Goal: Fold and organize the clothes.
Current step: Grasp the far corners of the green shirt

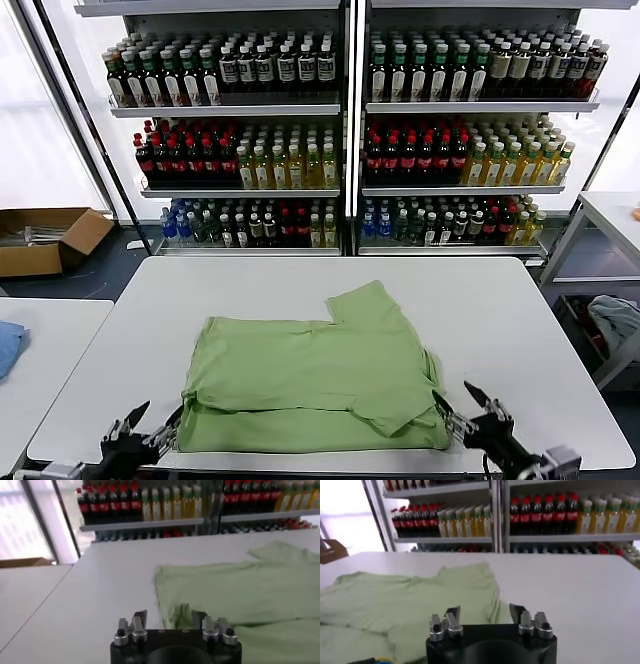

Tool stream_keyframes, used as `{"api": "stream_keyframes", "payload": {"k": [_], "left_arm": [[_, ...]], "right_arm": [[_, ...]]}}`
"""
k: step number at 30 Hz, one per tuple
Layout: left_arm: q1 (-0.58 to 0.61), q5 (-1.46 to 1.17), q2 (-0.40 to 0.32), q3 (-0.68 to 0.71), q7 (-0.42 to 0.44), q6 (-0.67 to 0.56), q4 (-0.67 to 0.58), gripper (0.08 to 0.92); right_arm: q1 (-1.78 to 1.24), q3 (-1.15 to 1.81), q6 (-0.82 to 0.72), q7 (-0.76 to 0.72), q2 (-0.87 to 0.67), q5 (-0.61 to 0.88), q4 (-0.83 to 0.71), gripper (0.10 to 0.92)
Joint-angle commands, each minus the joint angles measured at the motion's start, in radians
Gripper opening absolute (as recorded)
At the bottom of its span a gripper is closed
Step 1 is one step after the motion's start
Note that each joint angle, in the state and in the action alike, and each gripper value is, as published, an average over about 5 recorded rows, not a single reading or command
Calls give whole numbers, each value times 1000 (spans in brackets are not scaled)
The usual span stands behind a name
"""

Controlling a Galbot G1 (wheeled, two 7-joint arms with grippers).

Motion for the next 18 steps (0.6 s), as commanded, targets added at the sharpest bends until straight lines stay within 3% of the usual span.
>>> {"api": "stream_keyframes", "payload": {"k": [1,7,12,18], "left_arm": [[-255,-143,200,46,56,14,157,749],[-495,-215,311,231,107,9,385,820],[-689,-238,323,362,116,8,558,823],[-836,-240,293,464,114,10,693,823]], "right_arm": [[602,-247,-85,-53,-96,88,-331,814],[840,-429,-52,-86,-56,61,-571,822],[965,-543,-51,-93,-13,76,-744,823],[1039,-600,-33,-138,42,84,-901,823]]}}
